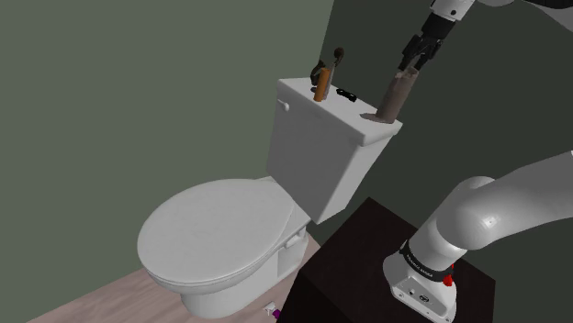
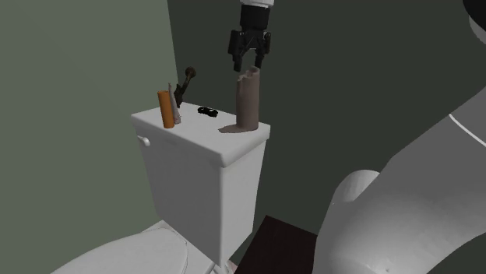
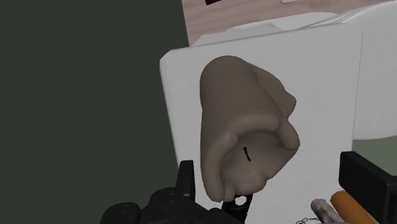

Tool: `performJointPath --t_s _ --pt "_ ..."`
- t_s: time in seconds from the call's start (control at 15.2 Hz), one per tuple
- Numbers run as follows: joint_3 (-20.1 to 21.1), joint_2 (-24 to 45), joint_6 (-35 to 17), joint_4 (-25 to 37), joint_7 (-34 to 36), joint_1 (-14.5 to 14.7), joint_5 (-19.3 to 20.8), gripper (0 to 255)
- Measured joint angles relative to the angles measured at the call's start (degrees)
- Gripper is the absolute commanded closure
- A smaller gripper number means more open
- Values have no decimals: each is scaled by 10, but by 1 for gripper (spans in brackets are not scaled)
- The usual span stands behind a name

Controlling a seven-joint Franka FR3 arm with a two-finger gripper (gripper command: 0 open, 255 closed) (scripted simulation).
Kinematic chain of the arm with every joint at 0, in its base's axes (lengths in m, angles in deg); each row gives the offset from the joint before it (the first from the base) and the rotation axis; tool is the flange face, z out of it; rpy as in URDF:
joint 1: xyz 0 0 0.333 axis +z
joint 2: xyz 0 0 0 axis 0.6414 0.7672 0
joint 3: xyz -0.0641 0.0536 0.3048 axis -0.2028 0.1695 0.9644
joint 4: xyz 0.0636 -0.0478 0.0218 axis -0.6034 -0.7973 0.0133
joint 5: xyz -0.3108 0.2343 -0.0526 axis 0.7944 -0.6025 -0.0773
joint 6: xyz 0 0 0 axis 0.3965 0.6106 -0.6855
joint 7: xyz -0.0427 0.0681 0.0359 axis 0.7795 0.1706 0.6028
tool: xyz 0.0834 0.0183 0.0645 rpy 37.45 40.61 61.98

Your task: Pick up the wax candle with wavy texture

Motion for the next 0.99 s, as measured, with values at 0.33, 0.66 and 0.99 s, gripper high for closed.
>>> performJointPath --t_s 0.33,0.66,0.99 --pt "-1 -9 -25 -33 2 -3 4 255" --pt "-2 -9 -27 -33 1 -3 4 255" --pt "-1 -9 -23 -31 2 -3 4 255"
